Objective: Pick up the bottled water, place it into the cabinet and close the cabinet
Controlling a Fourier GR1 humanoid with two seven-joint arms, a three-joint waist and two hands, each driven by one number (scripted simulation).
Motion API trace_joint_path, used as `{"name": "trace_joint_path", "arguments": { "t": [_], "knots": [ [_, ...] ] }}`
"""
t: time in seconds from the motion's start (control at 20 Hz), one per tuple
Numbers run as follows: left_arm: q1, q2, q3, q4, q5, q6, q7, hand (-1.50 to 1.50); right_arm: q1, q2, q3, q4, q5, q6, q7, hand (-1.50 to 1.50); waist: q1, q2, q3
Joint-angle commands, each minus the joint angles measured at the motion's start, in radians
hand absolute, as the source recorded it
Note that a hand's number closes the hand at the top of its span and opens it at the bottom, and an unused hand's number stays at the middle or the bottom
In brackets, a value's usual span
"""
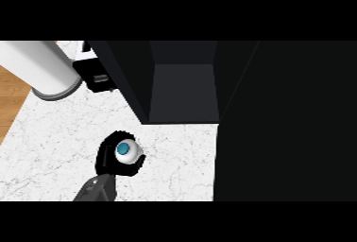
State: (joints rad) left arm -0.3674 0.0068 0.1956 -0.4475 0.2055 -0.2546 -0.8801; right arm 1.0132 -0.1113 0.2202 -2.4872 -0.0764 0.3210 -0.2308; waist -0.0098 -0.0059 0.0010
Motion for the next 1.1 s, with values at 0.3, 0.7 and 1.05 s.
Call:
{"name": "trace_joint_path", "arguments": {
  "t": [0.3, 0.7, 1.05],
  "knots": [
    [-0.032, -0.007, -0.309, -0.256, 0.274, 0.192, 0.204, 1.50, 0.021, 0.011, 0.018, -0.085, -0.050, -0.005, 0.034, -1.50, -0.002, -0.006, 0.000],
    [-0.127, -0.006, -0.500, -0.477, 0.267, 0.509, 0.377, 1.50, 0.005, 0.020, 0.033, -0.080, -0.037, -0.017, 0.059, -1.50, -0.005, 0.000, -0.001],
    [-0.305, -0.007, -0.589, -0.408, 0.295, 0.727, 0.435, 1.50, -0.009, 0.007, -0.053, -0.036, -0.083, 0.017, -0.006, -1.50, -0.030, 0.005, -0.001]
  ]
}}
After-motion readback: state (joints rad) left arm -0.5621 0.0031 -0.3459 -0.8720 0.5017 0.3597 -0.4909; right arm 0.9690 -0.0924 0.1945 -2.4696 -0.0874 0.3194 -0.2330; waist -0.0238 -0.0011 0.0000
